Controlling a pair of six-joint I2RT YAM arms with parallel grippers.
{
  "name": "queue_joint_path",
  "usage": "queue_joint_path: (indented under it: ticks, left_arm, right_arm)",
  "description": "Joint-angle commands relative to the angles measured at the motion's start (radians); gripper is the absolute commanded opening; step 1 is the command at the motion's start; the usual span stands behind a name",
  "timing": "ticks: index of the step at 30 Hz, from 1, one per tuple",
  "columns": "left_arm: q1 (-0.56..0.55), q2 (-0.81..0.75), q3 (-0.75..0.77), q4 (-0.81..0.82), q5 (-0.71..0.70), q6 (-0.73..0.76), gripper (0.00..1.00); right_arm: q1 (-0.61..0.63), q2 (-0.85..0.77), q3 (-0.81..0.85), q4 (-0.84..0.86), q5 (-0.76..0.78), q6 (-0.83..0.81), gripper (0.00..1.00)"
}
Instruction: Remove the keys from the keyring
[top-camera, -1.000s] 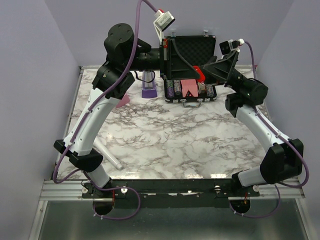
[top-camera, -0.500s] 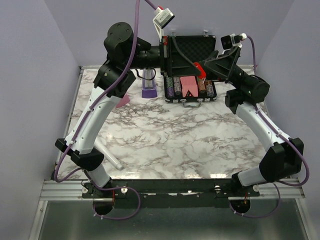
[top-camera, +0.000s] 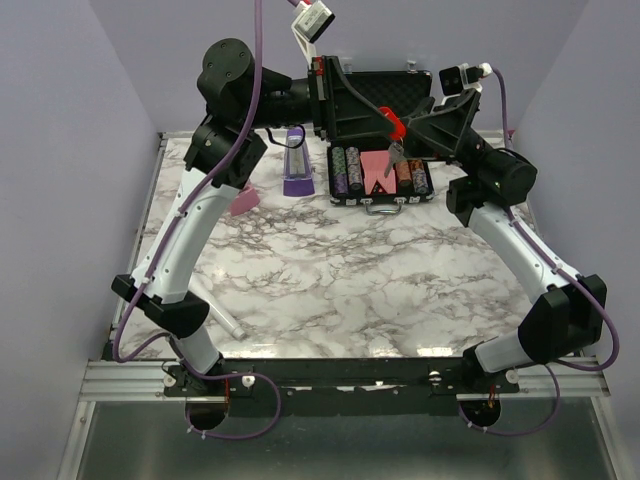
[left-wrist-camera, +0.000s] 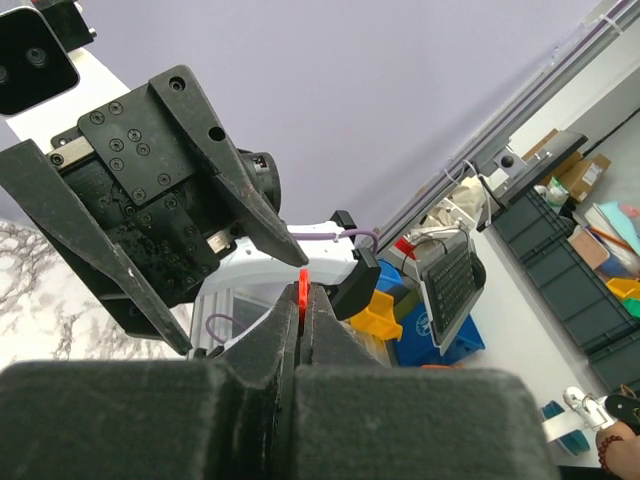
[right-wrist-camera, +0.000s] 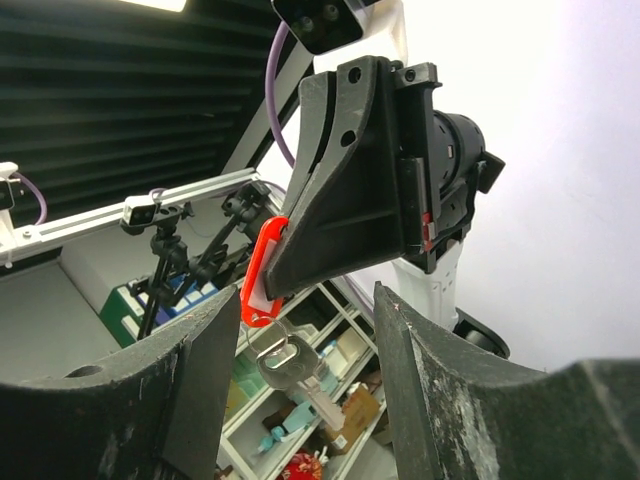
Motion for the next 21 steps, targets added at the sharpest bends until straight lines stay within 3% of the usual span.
queue_joint_path:
  ticks: [1, 12, 21]
  left_arm:
    - [0.012, 0.017, 0.028, 0.053, 0.010, -0.030, 0.00]
    - [0.029, 0.045, 0.034, 0.178, 0.018, -0.118, 0.00]
    - [0.045, 0.056, 0.030, 0.190, 0.021, -0.119, 0.00]
  right_arm:
    - [0.016, 0.013, 0.050, 0.468, 0.021, 0.214, 0.63]
    - [0.039, 0.028, 0.072, 0.469, 0.019, 0.218, 0.60]
    - [0.045, 0.031, 0.066, 0.469, 0.024, 0.214, 0.56]
